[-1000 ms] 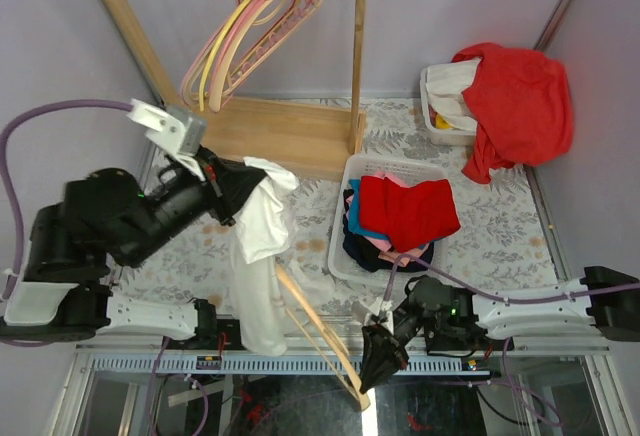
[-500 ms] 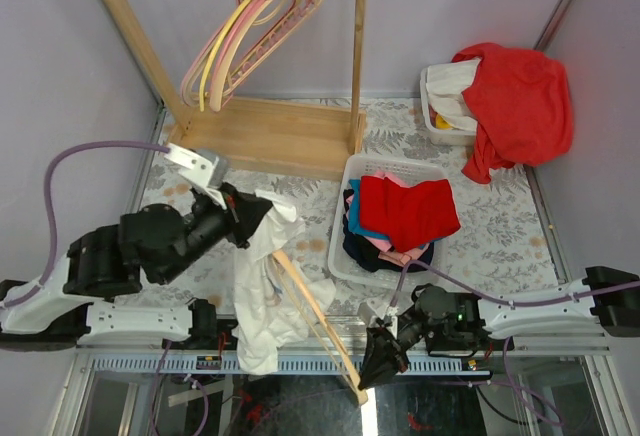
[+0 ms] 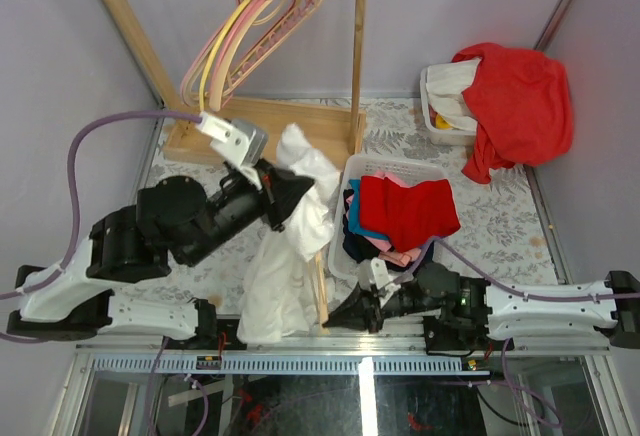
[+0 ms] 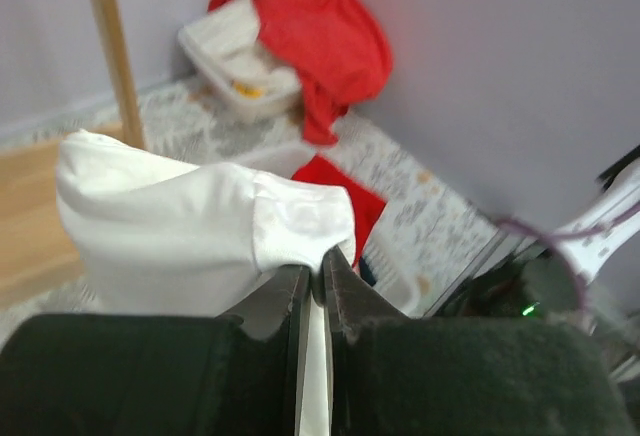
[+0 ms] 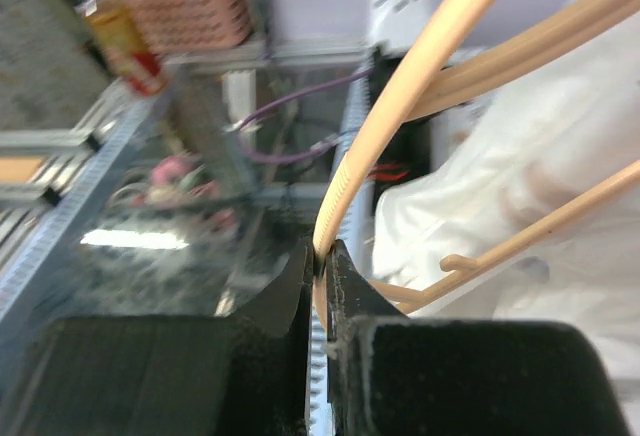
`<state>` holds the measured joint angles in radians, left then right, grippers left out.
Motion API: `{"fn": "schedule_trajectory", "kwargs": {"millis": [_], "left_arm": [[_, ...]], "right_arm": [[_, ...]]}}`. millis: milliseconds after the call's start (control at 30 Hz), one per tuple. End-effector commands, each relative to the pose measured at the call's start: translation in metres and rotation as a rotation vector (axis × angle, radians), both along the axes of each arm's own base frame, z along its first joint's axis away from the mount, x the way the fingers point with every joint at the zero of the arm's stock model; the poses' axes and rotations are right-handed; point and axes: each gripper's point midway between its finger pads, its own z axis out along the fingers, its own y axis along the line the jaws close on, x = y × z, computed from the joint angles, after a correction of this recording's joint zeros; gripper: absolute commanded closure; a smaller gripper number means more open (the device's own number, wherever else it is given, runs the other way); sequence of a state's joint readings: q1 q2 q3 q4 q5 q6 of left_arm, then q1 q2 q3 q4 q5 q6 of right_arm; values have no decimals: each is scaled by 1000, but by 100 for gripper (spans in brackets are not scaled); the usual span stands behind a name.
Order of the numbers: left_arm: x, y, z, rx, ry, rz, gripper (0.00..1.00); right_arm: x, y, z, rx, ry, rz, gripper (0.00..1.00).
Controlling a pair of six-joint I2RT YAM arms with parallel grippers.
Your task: Place the t-shirt on the hanger
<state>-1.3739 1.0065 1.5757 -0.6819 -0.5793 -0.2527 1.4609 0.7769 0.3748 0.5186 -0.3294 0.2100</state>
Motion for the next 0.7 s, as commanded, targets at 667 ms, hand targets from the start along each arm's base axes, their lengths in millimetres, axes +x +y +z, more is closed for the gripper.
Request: {"fn": "schedule_trajectory", "kwargs": {"millis": [667], "left_arm": [[23, 57, -47, -4, 75, 290, 90]], "right_arm": [[2, -49, 21, 69, 129, 9, 100]]}}
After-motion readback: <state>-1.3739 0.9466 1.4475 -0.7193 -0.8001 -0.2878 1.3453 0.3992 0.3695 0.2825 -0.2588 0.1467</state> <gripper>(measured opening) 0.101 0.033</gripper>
